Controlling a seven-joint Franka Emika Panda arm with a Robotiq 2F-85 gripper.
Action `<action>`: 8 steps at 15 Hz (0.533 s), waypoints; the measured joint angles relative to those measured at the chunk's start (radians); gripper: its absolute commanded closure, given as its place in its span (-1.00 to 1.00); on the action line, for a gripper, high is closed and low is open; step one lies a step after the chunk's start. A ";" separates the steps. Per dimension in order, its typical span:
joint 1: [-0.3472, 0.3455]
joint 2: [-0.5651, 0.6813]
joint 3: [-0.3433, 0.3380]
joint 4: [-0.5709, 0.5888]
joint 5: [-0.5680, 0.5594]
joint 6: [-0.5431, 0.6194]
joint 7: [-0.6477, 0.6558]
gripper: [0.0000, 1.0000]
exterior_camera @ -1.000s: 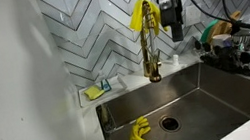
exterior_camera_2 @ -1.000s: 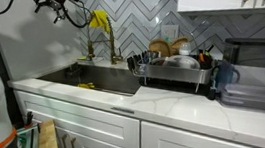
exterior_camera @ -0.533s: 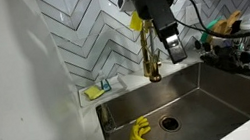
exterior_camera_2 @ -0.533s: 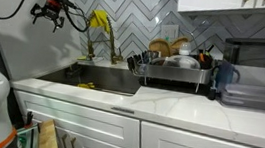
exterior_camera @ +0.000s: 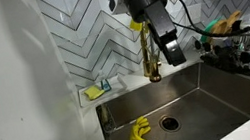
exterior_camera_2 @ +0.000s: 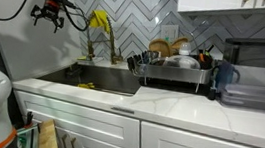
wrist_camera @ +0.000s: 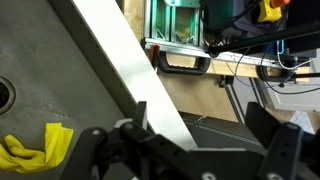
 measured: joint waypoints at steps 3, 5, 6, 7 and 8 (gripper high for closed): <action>0.000 0.003 0.000 0.001 0.000 0.004 -0.002 -1.00; 0.009 0.009 0.002 -0.001 -0.009 0.044 -0.012 -1.00; 0.018 0.011 0.004 -0.007 -0.023 0.080 -0.018 -1.00; 0.029 0.012 0.008 -0.015 -0.039 0.127 -0.021 -1.00; 0.042 0.012 0.012 -0.028 -0.058 0.178 -0.021 -1.00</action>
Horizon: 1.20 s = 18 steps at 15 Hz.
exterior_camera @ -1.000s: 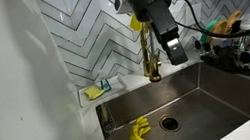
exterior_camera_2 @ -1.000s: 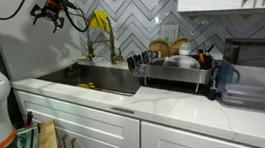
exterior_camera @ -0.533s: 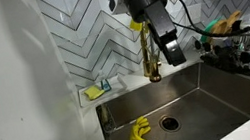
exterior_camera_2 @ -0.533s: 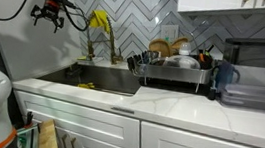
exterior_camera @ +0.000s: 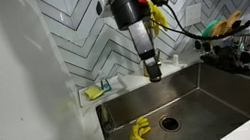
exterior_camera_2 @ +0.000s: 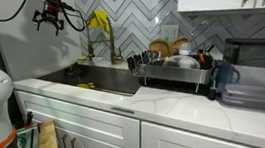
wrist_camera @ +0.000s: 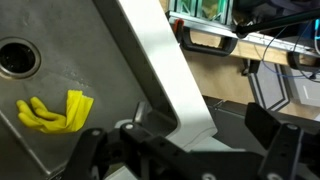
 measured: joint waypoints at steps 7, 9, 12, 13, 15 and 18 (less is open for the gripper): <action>0.061 -0.021 0.011 -0.145 -0.199 0.300 -0.030 -1.00; 0.061 -0.023 0.010 -0.195 -0.226 0.395 -0.046 -1.00; 0.058 -0.023 0.007 -0.275 -0.270 0.554 -0.060 -1.00; 0.057 -0.023 0.005 -0.300 -0.285 0.598 -0.061 -1.00; 0.057 -0.022 0.001 -0.326 -0.295 0.632 -0.063 -1.00; 0.057 -0.025 0.001 -0.327 -0.295 0.633 -0.066 -1.00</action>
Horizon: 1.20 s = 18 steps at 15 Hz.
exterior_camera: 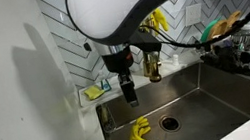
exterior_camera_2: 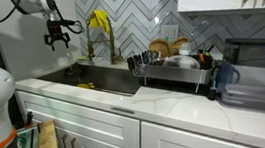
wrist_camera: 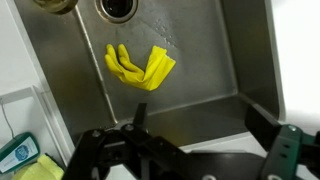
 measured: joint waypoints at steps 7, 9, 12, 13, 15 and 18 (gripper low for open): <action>-0.017 0.045 -0.011 -0.076 0.035 0.106 -0.019 -1.00; -0.023 0.060 -0.012 -0.133 0.031 0.207 -0.033 -1.00; -0.029 0.068 -0.015 -0.218 0.009 0.337 -0.040 -1.00; -0.029 0.069 -0.018 -0.240 0.000 0.355 -0.040 -1.00; -0.030 0.070 -0.024 -0.278 -0.010 0.386 -0.040 -1.00; -0.030 0.071 -0.030 -0.301 -0.013 0.396 -0.040 -1.00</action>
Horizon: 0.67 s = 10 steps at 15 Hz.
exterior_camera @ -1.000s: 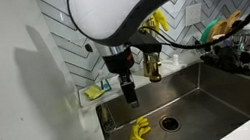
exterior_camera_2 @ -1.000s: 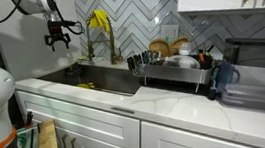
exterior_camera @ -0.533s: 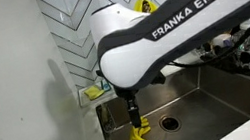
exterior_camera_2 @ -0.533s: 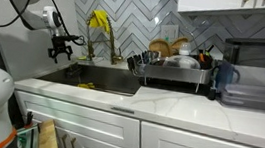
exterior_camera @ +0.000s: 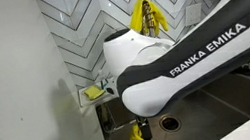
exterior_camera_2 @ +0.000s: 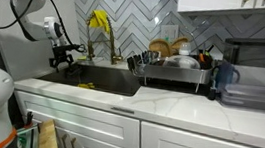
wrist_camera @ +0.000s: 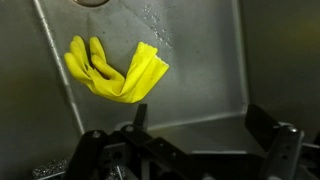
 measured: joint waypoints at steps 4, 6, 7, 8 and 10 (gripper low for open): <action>-0.001 0.003 -0.004 0.000 0.010 -0.004 0.027 -1.00; -0.005 0.022 -0.013 -0.003 0.023 -0.003 0.088 -1.00; -0.007 0.036 -0.017 -0.007 0.027 -0.001 0.118 -1.00; -0.008 0.052 -0.023 -0.012 0.027 0.006 0.153 -1.00; -0.009 0.080 -0.034 -0.029 0.026 0.048 0.220 -1.00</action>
